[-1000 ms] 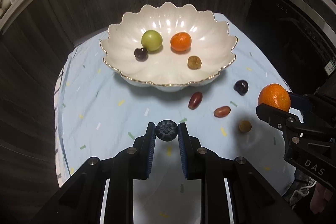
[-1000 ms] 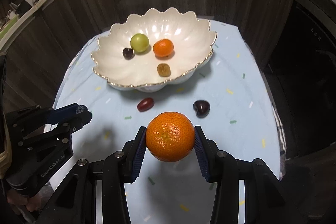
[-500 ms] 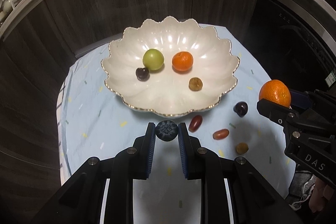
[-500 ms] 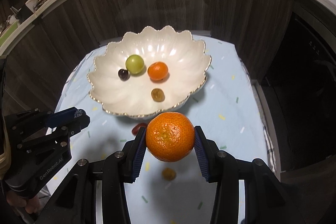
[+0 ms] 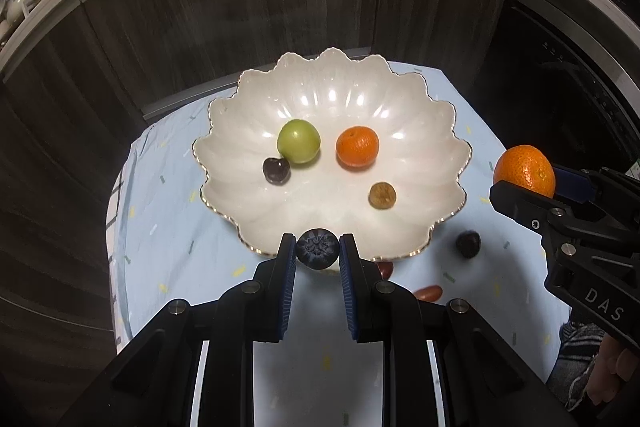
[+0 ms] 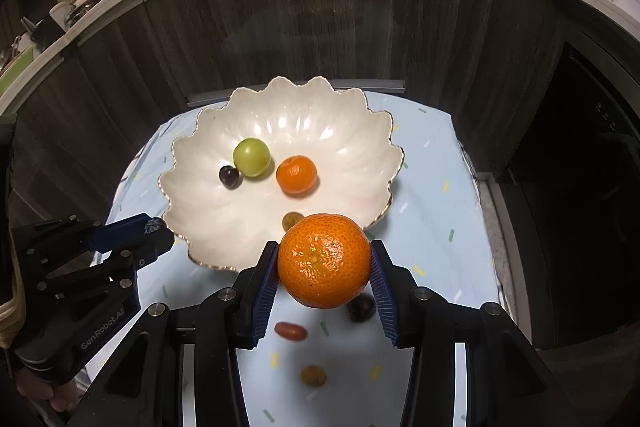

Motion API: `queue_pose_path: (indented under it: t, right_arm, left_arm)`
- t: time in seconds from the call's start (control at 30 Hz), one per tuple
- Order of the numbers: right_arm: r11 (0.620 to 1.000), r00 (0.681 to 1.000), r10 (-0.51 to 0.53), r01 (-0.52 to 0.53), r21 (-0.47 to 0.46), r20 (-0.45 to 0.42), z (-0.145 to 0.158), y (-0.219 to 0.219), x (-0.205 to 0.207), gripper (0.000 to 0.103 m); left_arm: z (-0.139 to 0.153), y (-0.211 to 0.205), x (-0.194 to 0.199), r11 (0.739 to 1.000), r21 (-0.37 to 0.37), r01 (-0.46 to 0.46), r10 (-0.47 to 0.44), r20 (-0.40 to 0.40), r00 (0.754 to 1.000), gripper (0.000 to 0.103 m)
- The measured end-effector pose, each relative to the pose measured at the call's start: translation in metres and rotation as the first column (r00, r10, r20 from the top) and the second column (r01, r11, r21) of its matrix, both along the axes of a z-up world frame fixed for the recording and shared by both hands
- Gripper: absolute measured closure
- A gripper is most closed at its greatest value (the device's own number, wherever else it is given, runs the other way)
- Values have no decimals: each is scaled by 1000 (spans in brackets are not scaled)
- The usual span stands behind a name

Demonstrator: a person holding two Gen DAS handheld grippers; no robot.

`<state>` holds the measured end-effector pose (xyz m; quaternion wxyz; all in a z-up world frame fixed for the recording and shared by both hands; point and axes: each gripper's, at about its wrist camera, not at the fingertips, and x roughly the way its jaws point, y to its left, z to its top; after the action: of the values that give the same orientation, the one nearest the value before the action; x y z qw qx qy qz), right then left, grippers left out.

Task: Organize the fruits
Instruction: 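Carry the blueberry with the left tool while the right tool carries the mandarin over the bowl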

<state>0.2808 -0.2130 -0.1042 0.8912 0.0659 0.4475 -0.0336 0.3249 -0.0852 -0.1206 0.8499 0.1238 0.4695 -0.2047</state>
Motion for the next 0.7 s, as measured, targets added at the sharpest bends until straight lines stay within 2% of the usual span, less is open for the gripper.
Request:
queue_pose_path:
  t: [0.7]
  right_arm:
    - [1000, 1000, 2, -1, 8, -27, -20, -13, 44, 58]
  left_arm:
    - [-20, -9, 42, 1000, -8, -30, 29, -34, 999, 81]
